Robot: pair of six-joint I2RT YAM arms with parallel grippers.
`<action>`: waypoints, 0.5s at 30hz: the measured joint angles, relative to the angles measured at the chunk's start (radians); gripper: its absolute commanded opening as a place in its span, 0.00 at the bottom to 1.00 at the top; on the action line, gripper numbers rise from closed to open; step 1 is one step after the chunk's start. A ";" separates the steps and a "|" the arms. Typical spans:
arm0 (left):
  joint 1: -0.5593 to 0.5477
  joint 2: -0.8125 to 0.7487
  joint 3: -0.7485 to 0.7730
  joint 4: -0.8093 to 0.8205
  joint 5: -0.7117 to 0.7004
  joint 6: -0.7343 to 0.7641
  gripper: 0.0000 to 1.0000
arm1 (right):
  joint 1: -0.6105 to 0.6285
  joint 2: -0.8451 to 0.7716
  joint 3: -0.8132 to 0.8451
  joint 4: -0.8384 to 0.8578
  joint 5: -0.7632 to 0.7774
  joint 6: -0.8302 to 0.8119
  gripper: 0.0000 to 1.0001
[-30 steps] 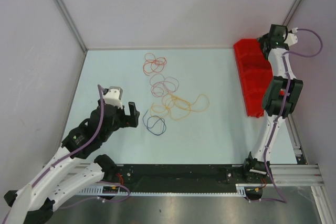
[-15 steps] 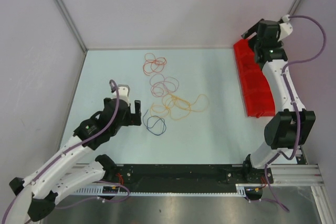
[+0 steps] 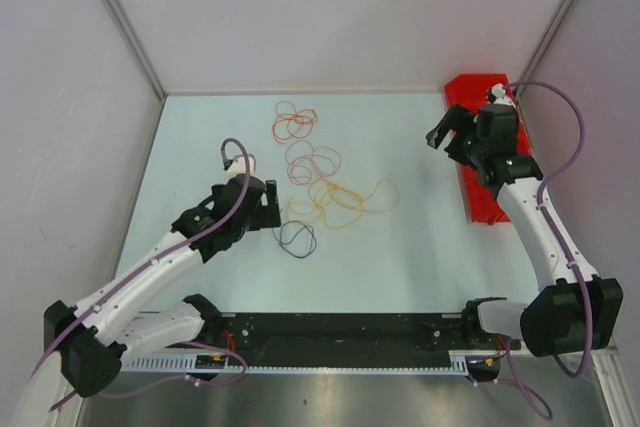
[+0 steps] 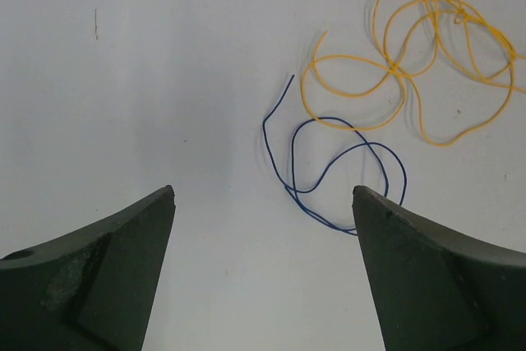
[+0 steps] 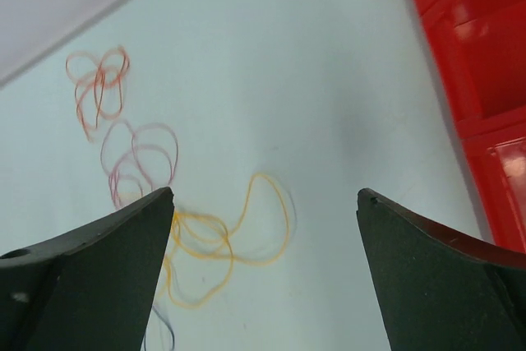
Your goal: Untangle the cables
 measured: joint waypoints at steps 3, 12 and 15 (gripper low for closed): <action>0.025 0.053 0.000 0.032 0.015 -0.014 0.91 | 0.018 0.000 -0.014 -0.020 -0.088 -0.028 0.95; 0.036 0.207 0.000 0.126 0.036 -0.033 0.82 | 0.092 -0.053 -0.045 -0.065 -0.174 -0.062 0.95; 0.035 0.274 0.000 0.154 0.060 -0.044 0.80 | 0.097 -0.069 -0.048 -0.079 -0.181 -0.066 0.94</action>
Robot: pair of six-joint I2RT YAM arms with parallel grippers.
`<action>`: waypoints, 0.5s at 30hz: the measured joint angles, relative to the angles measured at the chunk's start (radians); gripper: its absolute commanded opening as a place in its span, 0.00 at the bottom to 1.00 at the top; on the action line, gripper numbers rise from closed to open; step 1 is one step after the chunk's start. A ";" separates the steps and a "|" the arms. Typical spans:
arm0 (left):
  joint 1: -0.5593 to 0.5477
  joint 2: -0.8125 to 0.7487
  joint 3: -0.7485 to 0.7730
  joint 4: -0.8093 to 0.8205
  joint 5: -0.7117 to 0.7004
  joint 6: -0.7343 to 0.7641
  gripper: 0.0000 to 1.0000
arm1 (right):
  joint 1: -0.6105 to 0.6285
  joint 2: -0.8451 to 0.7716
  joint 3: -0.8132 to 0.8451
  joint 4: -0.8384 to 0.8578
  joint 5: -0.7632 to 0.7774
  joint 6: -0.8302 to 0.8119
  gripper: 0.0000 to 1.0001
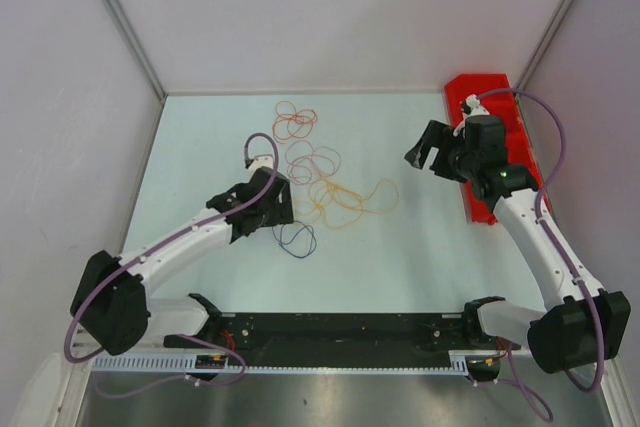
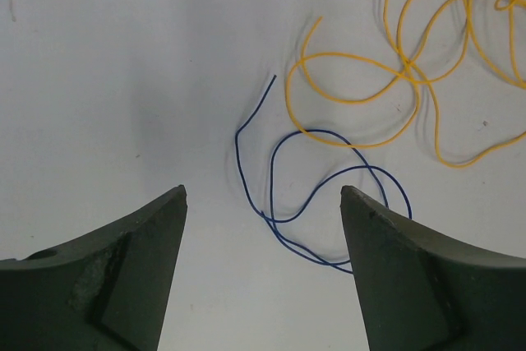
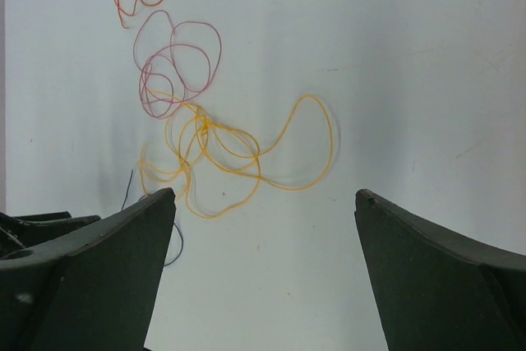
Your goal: Untangle the cables
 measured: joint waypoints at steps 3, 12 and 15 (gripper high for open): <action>-0.021 0.053 0.000 0.022 0.024 -0.016 0.80 | 0.003 0.000 -0.005 -0.016 -0.003 -0.005 0.94; -0.193 0.159 -0.002 0.078 0.050 -0.104 0.76 | 0.003 -0.001 -0.021 -0.067 -0.006 -0.037 0.94; -0.222 0.206 -0.002 0.095 0.050 -0.120 0.72 | 0.003 -0.001 -0.021 -0.074 -0.013 -0.041 0.94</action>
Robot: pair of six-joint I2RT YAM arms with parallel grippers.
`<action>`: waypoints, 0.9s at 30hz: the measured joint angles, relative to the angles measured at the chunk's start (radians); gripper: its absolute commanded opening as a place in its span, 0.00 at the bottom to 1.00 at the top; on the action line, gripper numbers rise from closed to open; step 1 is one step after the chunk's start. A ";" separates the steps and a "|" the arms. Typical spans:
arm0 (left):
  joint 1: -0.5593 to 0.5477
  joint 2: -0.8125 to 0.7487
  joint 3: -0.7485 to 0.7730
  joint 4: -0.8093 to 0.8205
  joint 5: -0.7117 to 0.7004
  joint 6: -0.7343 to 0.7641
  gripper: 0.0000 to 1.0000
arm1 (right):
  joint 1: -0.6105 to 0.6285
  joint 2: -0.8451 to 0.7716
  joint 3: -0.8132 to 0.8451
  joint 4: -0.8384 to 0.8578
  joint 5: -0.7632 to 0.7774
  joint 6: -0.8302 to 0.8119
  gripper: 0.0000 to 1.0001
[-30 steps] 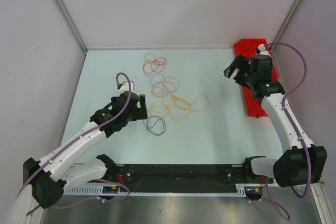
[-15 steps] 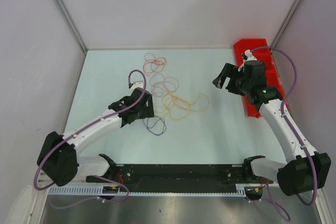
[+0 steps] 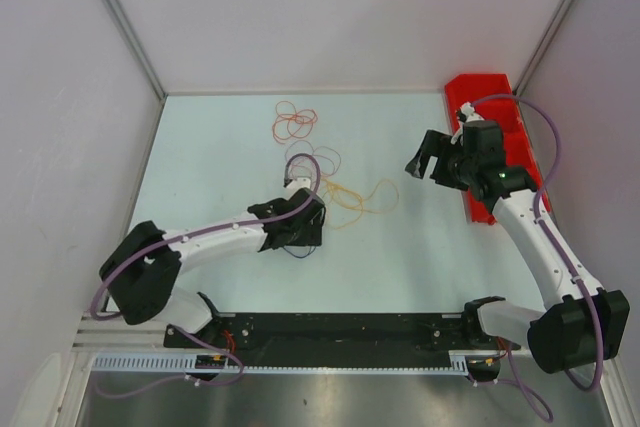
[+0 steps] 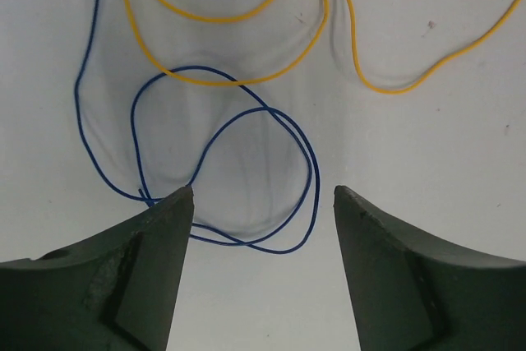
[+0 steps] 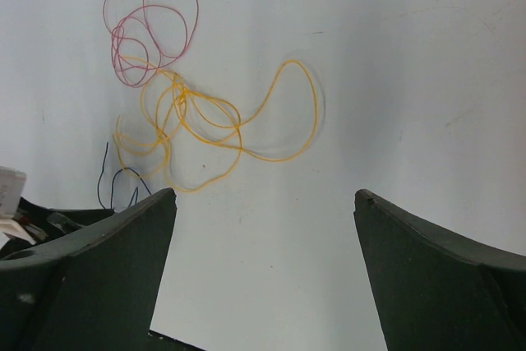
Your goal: Untangle the cables
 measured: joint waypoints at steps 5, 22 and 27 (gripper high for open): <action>-0.042 0.074 0.001 0.021 0.000 -0.018 0.15 | 0.000 -0.003 -0.002 -0.003 -0.010 -0.005 0.94; -0.050 -0.149 0.798 -0.219 0.137 0.215 0.00 | -0.016 -0.135 -0.013 0.043 -0.217 0.047 0.96; -0.050 -0.290 0.742 -0.181 0.290 0.315 0.00 | -0.058 -0.183 -0.014 0.131 -0.422 0.092 0.96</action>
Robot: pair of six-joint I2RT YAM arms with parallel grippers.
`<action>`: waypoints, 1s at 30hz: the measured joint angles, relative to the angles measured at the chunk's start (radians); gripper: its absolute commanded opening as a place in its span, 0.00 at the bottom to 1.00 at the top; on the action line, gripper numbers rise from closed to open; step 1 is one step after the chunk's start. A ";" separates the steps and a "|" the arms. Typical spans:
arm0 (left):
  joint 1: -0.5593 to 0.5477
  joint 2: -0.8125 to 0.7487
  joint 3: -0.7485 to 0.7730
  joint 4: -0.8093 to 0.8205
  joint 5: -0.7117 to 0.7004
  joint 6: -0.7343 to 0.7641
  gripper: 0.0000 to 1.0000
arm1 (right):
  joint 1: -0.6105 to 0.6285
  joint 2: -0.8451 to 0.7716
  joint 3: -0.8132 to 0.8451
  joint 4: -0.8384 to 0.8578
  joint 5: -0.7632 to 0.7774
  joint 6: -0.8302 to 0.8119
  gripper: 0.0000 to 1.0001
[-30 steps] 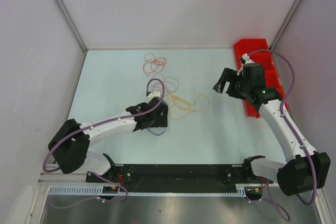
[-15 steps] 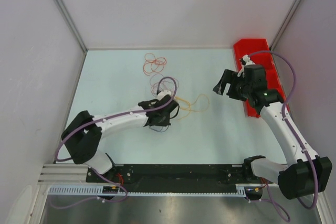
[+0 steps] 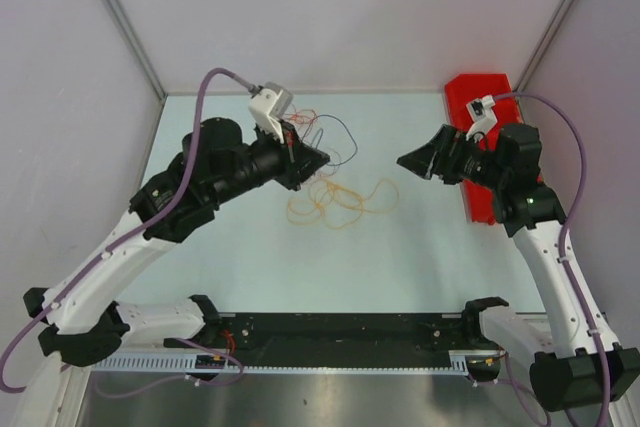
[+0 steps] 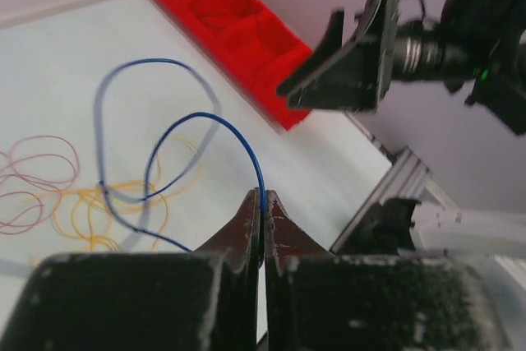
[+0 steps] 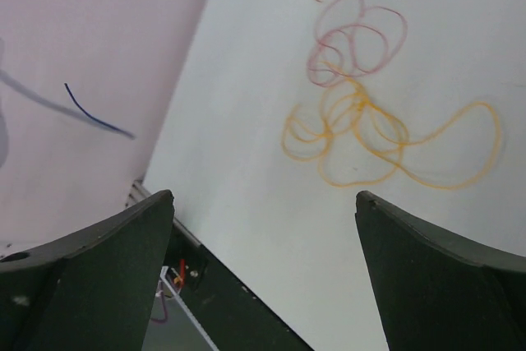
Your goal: Untangle the cables
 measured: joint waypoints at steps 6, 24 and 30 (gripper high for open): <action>0.000 0.026 -0.100 0.016 0.172 0.042 0.00 | -0.010 -0.086 0.000 0.139 -0.225 0.035 0.96; 0.004 0.076 -0.137 0.172 0.361 -0.061 0.00 | 0.076 -0.139 0.000 0.314 -0.328 0.121 0.87; 0.004 0.133 -0.109 0.146 0.550 -0.037 0.00 | 0.082 -0.114 0.000 0.415 -0.431 0.113 0.80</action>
